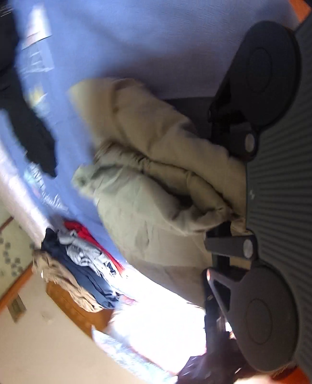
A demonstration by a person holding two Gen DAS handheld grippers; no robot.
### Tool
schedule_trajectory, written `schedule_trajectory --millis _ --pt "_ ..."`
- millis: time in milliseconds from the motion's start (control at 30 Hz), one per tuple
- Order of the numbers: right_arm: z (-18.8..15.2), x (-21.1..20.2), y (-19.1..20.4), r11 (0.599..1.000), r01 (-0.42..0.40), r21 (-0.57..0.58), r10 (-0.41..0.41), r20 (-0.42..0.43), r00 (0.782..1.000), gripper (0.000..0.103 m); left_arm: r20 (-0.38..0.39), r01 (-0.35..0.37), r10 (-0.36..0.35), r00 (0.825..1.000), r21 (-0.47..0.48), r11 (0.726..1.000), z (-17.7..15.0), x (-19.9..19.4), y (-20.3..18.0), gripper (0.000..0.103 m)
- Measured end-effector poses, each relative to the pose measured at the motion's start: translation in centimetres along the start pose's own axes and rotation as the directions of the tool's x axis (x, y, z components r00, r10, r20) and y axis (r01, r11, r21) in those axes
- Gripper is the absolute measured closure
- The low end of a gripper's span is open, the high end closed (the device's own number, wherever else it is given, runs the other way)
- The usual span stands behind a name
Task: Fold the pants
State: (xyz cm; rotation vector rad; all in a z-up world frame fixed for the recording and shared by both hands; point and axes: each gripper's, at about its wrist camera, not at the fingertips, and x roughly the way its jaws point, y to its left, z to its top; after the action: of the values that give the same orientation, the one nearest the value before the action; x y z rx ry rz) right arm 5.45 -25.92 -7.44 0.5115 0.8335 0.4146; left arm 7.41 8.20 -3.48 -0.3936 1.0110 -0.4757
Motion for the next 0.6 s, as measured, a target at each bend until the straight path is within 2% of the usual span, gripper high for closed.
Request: schedule_trajectory --millis 133,233,333,467,500,533,600 --pt "4.1 -1.9 4.1 0.990 -0.076 -0.116 0.088 0.098 0.991 0.075 0.164 0.009 -0.023 0.986 0.085 0.996 4.1 -5.7 -2.0 0.087" --pt "9.3 -2.5 8.1 0.964 -0.141 -0.227 0.187 0.195 0.963 0.075 0.293 0.001 -0.035 0.956 0.115 0.993 8.8 -9.7 -3.1 0.087" --pt "15.7 -1.8 12.9 0.921 -0.180 -0.344 0.283 0.276 0.919 0.075 0.432 -0.047 -0.026 0.901 0.157 0.986 15.0 -13.8 -4.6 0.086" --pt "24.7 0.7 19.6 0.866 -0.216 -0.450 0.396 0.356 0.846 0.075 0.599 -0.155 0.009 0.801 0.192 0.969 23.1 -18.5 -5.3 0.086" --pt "27.0 1.8 21.1 0.857 -0.223 -0.465 0.417 0.370 0.830 0.075 0.624 -0.174 0.022 0.781 0.184 0.967 25.1 -19.1 -5.1 0.085" --pt "29.0 2.8 22.1 0.849 -0.228 -0.477 0.433 0.381 0.817 0.074 0.645 -0.189 0.033 0.764 0.175 0.966 26.8 -19.5 -4.7 0.085" --pt "32.3 5.0 23.5 0.844 -0.230 -0.485 0.446 0.394 0.804 0.074 0.674 -0.210 0.060 0.736 0.142 0.967 30.6 -19.4 -3.4 0.085"
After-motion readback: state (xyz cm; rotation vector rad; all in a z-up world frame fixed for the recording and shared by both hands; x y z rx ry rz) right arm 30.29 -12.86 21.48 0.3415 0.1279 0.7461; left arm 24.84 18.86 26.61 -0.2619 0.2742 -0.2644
